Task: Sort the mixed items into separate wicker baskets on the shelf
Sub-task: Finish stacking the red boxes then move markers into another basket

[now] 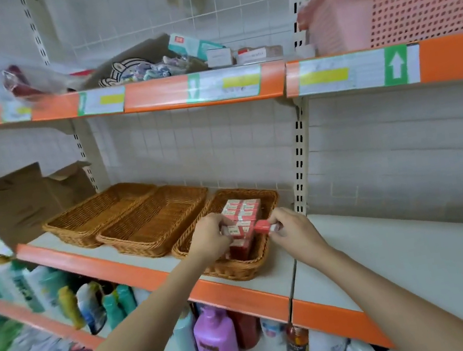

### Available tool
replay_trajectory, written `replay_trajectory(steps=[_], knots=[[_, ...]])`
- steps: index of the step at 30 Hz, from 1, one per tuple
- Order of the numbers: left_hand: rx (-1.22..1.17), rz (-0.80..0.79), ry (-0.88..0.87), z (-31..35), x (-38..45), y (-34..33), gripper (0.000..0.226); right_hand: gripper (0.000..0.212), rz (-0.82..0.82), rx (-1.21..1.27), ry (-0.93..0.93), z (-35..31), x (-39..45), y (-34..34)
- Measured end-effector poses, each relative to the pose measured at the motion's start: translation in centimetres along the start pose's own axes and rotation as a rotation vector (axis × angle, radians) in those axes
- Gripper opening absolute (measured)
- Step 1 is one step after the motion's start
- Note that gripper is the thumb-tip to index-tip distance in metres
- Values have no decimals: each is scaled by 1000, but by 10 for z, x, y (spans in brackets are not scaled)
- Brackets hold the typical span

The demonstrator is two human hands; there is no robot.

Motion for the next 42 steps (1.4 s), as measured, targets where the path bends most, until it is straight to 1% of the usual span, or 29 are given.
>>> replay_trajectory(steps=[5,8,11,14,19,22,27,31,32,33,35,39,42], knots=[[6,-54,55,-24,17,0,32,6,-20,-31,16,2,29,-20],[27,-83,39,-33,27,0,31,5,-51,-51,5,-1,41,-32],[40,-141,17,-42,39,0,31,10,-49,5,-49,-2,52,-43],[28,-216,-30,-49,52,-4,33,21,-19,24,-88,-4,63,-49],[17,-286,-151,-60,68,-12,30,25,-89,-23,-162,-4,74,-62],[28,-283,-217,-68,69,-17,31,24,-8,-58,-212,-5,72,-65],[37,-279,-325,-68,66,-19,31,34,-35,-135,-258,-11,65,-63],[38,-275,-301,-69,66,-19,32,56,-115,-283,-298,-23,64,-67],[41,-277,-296,-69,65,-19,32,57,-134,-337,-291,-26,65,-67],[42,-280,-292,-69,65,-20,31,55,-147,-373,-279,-28,66,-68],[37,-276,-281,-70,64,-19,30,49,-174,-365,-268,-28,68,-68],[24,-251,-245,-73,66,-20,38,50,-200,-335,-251,-23,67,-65],[22,-263,-241,-73,68,-19,35,39,-207,-371,-225,-22,69,-64]])
Point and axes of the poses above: each hand's wrist, its own x-axis towards the middle knuckle, its own y-axis out of the back of the hand, z = x × y, the point moved 3 cm from there along x, towards the middle knuckle, and after that the axes turned 5 degrees about -y, right-handed, at the moved point
